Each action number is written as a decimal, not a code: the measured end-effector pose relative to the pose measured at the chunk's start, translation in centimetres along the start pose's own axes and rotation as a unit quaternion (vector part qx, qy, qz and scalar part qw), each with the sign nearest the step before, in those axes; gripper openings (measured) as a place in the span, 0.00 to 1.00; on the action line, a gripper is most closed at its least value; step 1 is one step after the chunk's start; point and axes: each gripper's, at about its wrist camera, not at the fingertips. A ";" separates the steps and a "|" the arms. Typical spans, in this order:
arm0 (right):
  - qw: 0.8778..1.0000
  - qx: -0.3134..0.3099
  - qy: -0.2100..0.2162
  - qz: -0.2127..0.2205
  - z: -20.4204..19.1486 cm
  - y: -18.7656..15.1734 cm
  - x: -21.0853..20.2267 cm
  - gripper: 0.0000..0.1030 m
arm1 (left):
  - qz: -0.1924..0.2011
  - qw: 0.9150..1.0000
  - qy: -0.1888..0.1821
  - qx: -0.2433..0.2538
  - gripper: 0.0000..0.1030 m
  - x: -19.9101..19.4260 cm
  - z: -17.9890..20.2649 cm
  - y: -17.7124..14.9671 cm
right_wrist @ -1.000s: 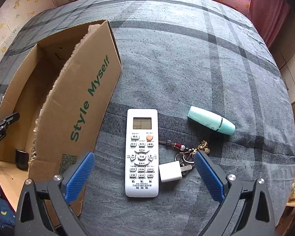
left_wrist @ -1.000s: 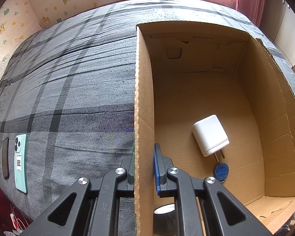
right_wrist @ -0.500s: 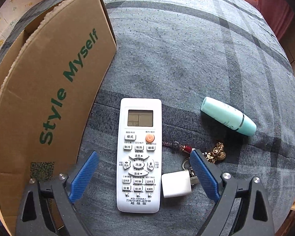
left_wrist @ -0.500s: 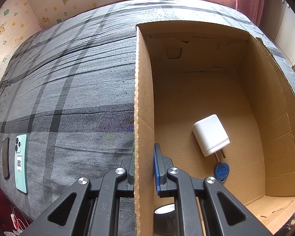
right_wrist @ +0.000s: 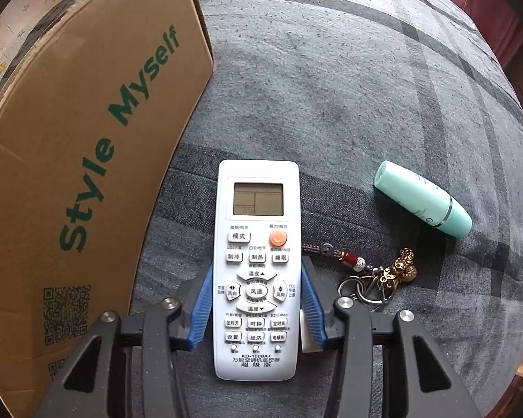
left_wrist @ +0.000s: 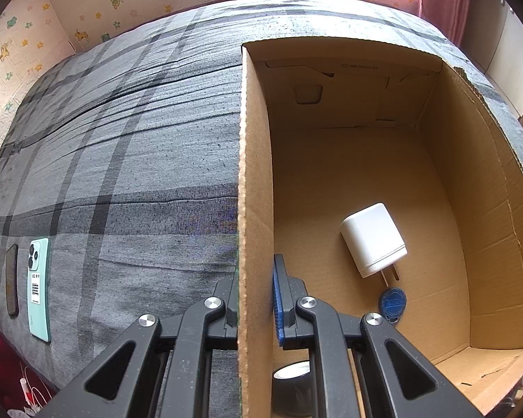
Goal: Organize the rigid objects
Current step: 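Lift the white remote with the right tool and carry it into the box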
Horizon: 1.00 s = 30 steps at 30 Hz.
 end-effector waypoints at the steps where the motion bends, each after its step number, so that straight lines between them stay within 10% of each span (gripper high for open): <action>1: 1.000 0.001 0.000 0.002 -0.1 0.0 -0.1 0.48 | 0.000 1.000 0.000 0.000 0.13 0.0 0.0 0.0; 30: 0.997 0.020 -0.008 0.078 -1.4 -1.4 -10.5 0.48 | 0.002 1.000 0.001 0.001 0.13 -0.2 0.0 0.0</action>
Point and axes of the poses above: each gripper's, at about its wrist camera, not at the fingertips, and x roughly the way its jaws point, z to its right, y to its top, and after that the axes turned 5 degrees about y, right-handed
